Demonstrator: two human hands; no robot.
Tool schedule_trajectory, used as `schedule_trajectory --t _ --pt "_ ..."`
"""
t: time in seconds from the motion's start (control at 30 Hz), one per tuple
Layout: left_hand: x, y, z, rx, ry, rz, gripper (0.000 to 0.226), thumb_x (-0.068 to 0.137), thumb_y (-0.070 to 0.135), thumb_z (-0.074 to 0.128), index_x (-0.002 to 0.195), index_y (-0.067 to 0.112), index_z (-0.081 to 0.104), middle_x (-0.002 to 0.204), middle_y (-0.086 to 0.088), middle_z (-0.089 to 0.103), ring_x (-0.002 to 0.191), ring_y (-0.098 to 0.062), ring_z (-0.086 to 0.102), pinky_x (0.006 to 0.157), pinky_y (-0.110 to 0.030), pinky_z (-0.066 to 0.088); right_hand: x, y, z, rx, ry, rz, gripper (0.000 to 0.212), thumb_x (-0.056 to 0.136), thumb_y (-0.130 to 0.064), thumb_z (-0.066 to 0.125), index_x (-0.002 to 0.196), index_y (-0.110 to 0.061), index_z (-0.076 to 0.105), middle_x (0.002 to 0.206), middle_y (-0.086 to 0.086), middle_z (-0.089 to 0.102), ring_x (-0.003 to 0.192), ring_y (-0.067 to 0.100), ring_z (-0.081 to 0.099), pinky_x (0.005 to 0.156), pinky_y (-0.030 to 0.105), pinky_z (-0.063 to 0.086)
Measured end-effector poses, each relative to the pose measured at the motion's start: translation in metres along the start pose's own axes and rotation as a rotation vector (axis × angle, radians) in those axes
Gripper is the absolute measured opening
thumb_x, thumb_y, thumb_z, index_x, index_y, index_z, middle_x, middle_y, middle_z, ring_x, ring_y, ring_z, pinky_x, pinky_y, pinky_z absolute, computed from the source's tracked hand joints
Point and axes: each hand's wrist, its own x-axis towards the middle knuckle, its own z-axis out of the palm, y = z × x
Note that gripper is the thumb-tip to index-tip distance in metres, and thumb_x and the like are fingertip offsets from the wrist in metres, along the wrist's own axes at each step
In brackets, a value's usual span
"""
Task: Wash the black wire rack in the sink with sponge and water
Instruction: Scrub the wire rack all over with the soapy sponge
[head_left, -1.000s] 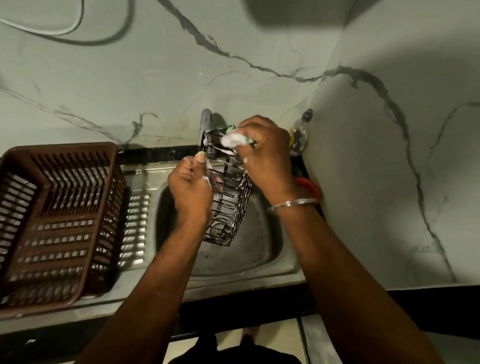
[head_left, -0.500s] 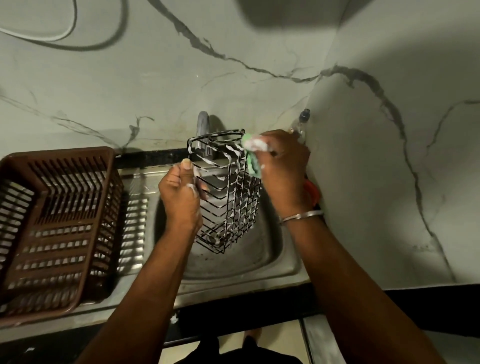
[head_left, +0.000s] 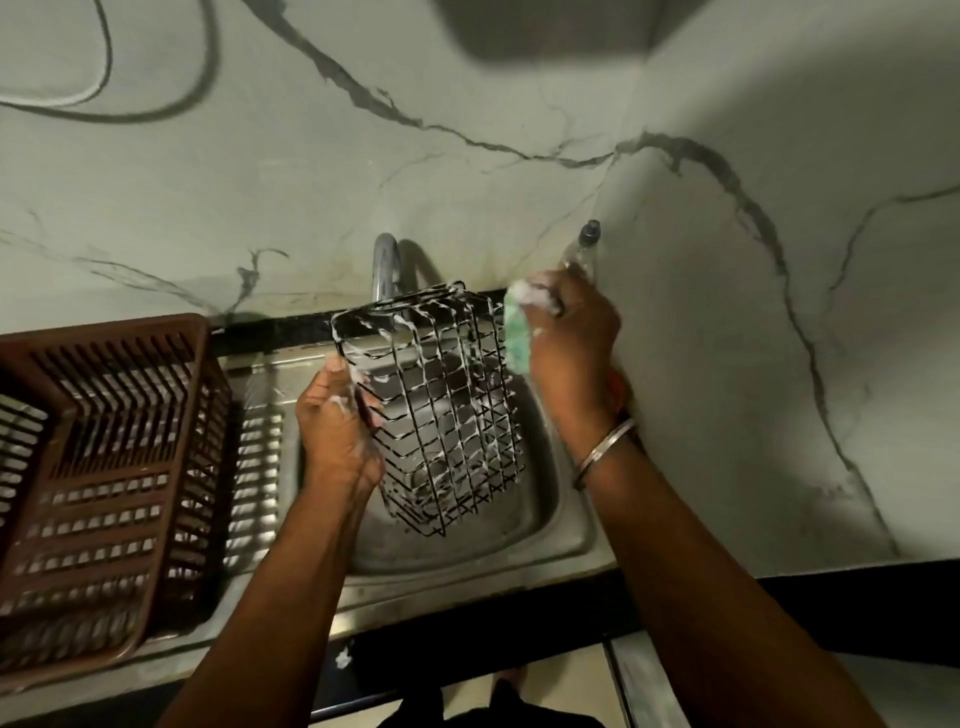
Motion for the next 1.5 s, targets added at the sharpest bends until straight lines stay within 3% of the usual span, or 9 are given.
schedule_trajectory --t 0.17,0.43,0.57,0.77,1.03,1.13,1.23,1.33,1.5 --pt "0.014 -0.014 -0.011 -0.016 0.068 -0.102 0.020 0.106 0.037 0.061 0.094 0.023 0.068 0.073 0.008 0.060 0.060 -0.006 0.053 0.045 -0.018 0.046 -0.044 -0.007 0.012 -0.006 -0.066 -0.312 0.038 0.094 0.008 0.066 0.131 0.000 0.069 0.130 0.010 0.071 0.120 0.018 0.068 0.100 0.035 0.059" --pt "0.014 -0.014 -0.011 -0.031 0.073 -0.165 0.026 0.107 0.041 0.059 0.088 0.024 0.062 0.069 0.008 0.056 0.054 -0.004 0.050 0.044 -0.018 0.044 -0.050 0.002 0.016 -0.048 -0.004 -0.375 0.030 0.091 0.009 0.069 0.118 0.000 0.076 0.122 0.011 0.065 0.110 0.026 0.063 0.088 0.034 0.061" --pt "0.024 -0.015 -0.015 -0.026 0.074 -0.200 0.030 0.104 0.048 0.060 0.089 0.023 0.063 0.070 0.008 0.055 0.053 -0.007 0.049 0.041 -0.021 0.043 -0.062 -0.001 0.017 -0.154 -0.144 -0.566 0.030 0.089 0.003 0.071 0.119 0.001 0.076 0.113 0.013 0.069 0.107 0.022 0.058 0.095 0.008 0.041" --pt "0.028 -0.015 -0.016 -0.031 0.051 -0.240 0.034 0.103 0.055 0.060 0.087 0.024 0.062 0.068 0.007 0.053 0.051 -0.008 0.048 0.042 -0.024 0.043 -0.077 0.009 0.012 -0.169 -0.217 -0.621 0.028 0.089 0.004 0.074 0.117 -0.001 0.078 0.114 0.012 0.070 0.105 0.027 0.061 0.087 0.036 0.054" --pt "0.029 -0.015 -0.010 0.000 0.139 -0.290 0.037 0.106 0.056 0.054 0.092 0.023 0.062 0.072 0.006 0.055 0.056 -0.010 0.049 0.046 -0.025 0.041 -0.076 0.017 -0.004 -0.147 -0.265 -0.683 0.026 0.091 0.007 0.063 0.112 0.000 0.079 0.110 0.011 0.071 0.101 0.026 0.062 0.084 0.039 0.053" --pt "0.031 -0.016 -0.008 -0.031 0.171 -0.327 0.041 0.103 0.057 0.058 0.113 0.018 0.066 0.078 0.005 0.060 0.062 -0.011 0.051 0.053 -0.028 0.044 -0.070 0.023 -0.011 -0.123 -0.153 -0.510 0.029 0.091 0.005 0.062 0.112 -0.003 0.079 0.109 0.009 0.071 0.104 0.018 0.056 0.080 0.041 0.053" --pt "0.032 -0.016 -0.006 -0.029 0.183 -0.329 0.037 0.105 0.056 0.055 0.093 0.022 0.062 0.073 0.006 0.057 0.058 -0.011 0.049 0.050 -0.028 0.041 -0.080 0.028 -0.015 -0.180 -0.269 -0.662 0.029 0.089 0.006 0.065 0.113 -0.003 0.079 0.109 0.009 0.072 0.100 0.025 0.061 0.082 0.046 0.054" --pt "0.030 -0.014 -0.002 -0.067 0.167 -0.349 0.040 0.108 0.053 0.051 0.083 0.022 0.060 0.066 0.008 0.055 0.053 -0.009 0.047 0.046 -0.025 0.041 -0.078 0.034 -0.021 -0.192 -0.186 -0.569 0.035 0.086 0.007 0.063 0.115 -0.004 0.078 0.110 0.009 0.071 0.101 0.027 0.060 0.084 0.045 0.053" --pt "0.038 -0.018 -0.003 -0.070 0.204 -0.350 0.033 0.109 0.050 0.051 0.092 0.024 0.062 0.070 0.007 0.055 0.056 -0.008 0.047 0.049 -0.026 0.041 -0.092 0.025 -0.022 0.005 -0.344 -0.517 0.038 0.087 0.016 0.067 0.117 -0.004 0.079 0.110 0.006 0.074 0.098 0.023 0.068 0.085 0.039 0.057"
